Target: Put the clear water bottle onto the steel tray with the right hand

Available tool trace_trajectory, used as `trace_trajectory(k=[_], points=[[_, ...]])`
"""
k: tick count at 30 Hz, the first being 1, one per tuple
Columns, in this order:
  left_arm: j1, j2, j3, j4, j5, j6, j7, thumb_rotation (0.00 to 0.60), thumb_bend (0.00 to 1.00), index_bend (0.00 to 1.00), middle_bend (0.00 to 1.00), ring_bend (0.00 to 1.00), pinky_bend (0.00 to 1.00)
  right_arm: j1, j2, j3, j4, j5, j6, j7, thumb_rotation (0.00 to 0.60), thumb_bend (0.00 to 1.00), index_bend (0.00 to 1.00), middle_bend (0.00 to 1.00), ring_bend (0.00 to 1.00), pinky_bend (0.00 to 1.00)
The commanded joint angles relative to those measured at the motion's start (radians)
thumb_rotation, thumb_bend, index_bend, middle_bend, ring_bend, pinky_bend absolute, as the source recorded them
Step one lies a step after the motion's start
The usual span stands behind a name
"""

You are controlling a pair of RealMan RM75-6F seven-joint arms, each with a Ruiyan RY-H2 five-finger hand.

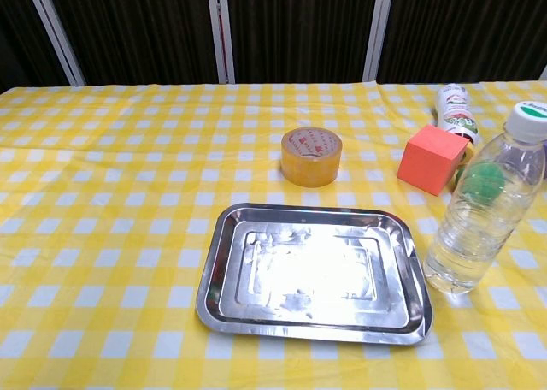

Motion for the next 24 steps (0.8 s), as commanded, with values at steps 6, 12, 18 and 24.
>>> trace_trajectory(k=[6, 12, 18, 24], points=[[0.003, 0.003, 0.004, -0.008, 0.014, 0.01, 0.002, 0.6, 0.18, 0.13, 0.0, 0.0, 0.0, -0.002, 0.004, -0.005, -0.006, -0.001, -0.002, -0.002, 0.6, 0.26, 0.07, 0.01, 0.0, 0.0], [0.005, 0.006, 0.004, -0.011, 0.015, 0.012, -0.002, 0.6, 0.18, 0.13, 0.0, 0.0, 0.0, -0.001, 0.011, -0.008, -0.019, 0.003, -0.013, -0.002, 0.6, 0.26, 0.07, 0.01, 0.0, 0.0], [0.0, 0.002, 0.005, -0.006, 0.001, -0.009, 0.003, 0.6, 0.18, 0.13, 0.0, 0.0, 0.0, 0.005, 0.019, -0.019, -0.027, 0.018, -0.054, 0.008, 0.6, 0.26, 0.07, 0.01, 0.0, 0.0], [0.008, -0.004, 0.019, -0.018, 0.028, 0.009, 0.035, 0.6, 0.18, 0.13, 0.0, 0.0, 0.0, 0.032, 0.064, -0.048, -0.063, 0.023, -0.168, 0.147, 0.6, 0.26, 0.07, 0.01, 0.0, 0.0]])
